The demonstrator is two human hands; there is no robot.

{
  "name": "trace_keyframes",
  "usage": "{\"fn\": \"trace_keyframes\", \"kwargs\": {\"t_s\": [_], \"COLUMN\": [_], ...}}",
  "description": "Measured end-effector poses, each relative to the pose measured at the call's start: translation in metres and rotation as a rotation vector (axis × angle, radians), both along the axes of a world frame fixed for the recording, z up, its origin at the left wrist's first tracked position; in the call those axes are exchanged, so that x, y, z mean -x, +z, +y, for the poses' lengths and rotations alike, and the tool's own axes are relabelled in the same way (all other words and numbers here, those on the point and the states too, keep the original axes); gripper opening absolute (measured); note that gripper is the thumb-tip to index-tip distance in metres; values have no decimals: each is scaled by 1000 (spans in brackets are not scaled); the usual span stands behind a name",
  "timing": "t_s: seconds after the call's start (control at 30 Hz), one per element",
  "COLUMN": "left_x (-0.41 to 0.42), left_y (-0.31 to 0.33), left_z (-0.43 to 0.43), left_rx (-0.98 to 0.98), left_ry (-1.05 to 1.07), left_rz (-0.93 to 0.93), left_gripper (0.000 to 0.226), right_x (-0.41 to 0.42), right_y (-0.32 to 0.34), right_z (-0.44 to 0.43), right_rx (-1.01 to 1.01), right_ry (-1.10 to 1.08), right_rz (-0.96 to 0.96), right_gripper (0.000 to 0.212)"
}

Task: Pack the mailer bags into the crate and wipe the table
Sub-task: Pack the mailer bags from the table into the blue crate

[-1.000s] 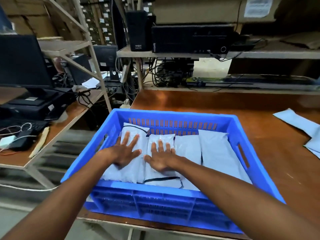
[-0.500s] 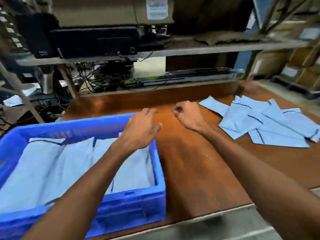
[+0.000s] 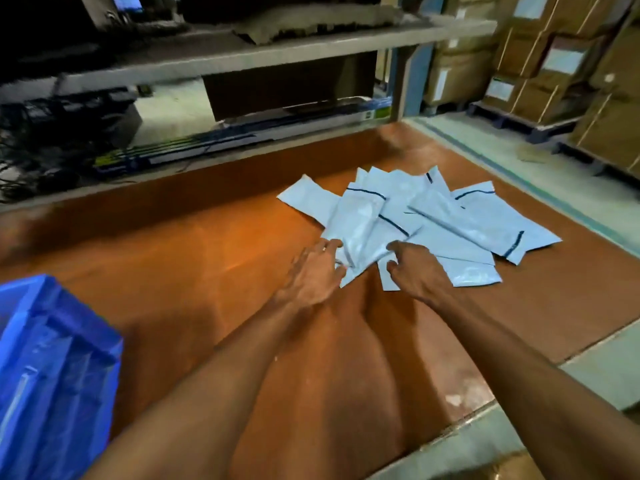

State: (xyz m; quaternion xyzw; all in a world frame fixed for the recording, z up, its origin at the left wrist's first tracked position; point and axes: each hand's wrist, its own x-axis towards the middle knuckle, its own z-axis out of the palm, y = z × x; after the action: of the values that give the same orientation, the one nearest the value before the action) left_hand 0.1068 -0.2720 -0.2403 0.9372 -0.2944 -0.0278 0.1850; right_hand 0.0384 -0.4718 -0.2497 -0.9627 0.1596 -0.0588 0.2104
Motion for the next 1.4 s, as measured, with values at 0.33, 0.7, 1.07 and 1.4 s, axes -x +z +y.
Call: {"fn": "trace_keyframes", "kwargs": {"t_s": [0.33, 0.7, 1.07, 1.4], "left_x": [-43, 101, 223, 174], "left_y": [-54, -49, -37, -53], "left_z": [-21, 95, 191, 156], "left_rx": [-268, -182, 13, -240], "left_ry": [-32, 198, 507, 406], "left_rz": [68, 62, -82, 81], "left_gripper": [58, 52, 53, 72], "right_x": [-47, 43, 122, 119], "right_y": [-59, -32, -16, -59], "right_z": [7, 71, 131, 173], "right_rx": [302, 204, -139, 289], "right_ry": [230, 473, 381, 427], "right_rz": [242, 240, 121, 189], "right_gripper": [71, 58, 33, 85]}}
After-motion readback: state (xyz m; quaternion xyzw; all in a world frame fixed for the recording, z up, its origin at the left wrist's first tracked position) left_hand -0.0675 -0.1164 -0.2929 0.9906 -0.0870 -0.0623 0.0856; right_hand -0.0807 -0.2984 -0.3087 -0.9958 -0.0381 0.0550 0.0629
